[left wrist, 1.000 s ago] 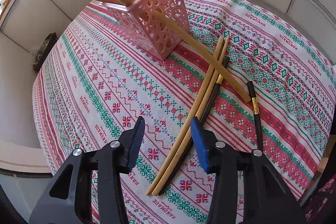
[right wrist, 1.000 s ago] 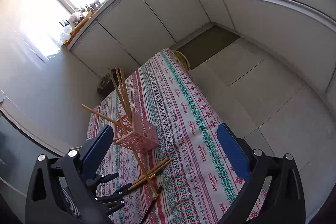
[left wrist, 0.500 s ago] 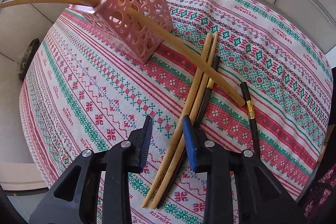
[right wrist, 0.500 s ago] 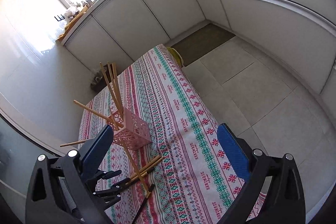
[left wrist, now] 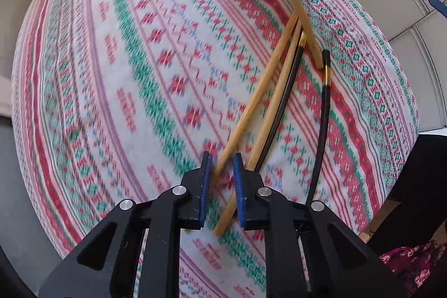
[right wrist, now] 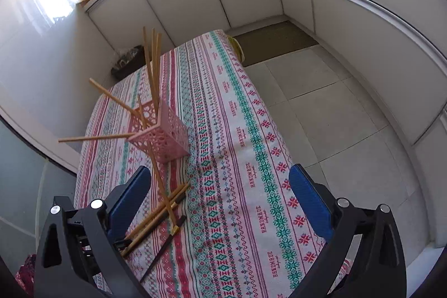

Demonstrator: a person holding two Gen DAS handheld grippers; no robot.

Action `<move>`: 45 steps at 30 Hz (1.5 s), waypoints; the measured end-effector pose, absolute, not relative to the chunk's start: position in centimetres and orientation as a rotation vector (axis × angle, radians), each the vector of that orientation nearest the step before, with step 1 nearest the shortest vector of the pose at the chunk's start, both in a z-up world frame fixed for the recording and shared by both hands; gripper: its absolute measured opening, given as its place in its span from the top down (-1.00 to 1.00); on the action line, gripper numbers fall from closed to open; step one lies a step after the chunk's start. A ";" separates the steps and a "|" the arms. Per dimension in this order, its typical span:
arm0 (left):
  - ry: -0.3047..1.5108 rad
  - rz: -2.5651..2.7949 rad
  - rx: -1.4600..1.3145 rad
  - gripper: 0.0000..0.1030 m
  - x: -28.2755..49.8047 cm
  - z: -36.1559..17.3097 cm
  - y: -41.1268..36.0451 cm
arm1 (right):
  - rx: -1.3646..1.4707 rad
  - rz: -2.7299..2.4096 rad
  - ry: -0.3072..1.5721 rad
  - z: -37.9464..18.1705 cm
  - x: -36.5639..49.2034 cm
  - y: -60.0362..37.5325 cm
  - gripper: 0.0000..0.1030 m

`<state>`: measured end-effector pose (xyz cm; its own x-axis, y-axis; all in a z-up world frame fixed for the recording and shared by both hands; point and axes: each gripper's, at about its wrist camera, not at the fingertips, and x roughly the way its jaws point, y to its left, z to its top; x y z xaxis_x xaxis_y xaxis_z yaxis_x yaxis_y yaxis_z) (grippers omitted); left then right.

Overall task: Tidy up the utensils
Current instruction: 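Close the left tool on a wooden chopstick and lift it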

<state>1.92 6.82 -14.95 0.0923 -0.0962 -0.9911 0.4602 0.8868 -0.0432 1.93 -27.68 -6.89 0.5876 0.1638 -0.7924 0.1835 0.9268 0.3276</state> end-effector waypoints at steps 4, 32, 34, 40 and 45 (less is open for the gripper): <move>1.455 -0.377 0.281 0.72 -1.3 -15.2 9.7 | 0.315 0.046 1.010 -8.2 1.2 -25.0 -0.87; 1.308 -0.662 0.560 0.45 9.7 -14.6 -4.5 | 0.428 0.076 1.086 -10.7 1.3 -25.5 -0.87; 1.319 -0.664 0.571 0.47 10.2 -15.0 -5.1 | 0.437 0.072 1.085 -10.7 1.2 -25.9 -0.87; 1.352 -0.655 0.632 0.89 11.2 -17.7 -8.1 | 0.463 0.065 1.112 -11.4 1.4 -26.5 -0.87; 1.383 -0.594 0.490 0.87 12.8 -20.2 -8.6 | 0.464 0.060 1.117 -11.5 1.5 -26.5 -0.87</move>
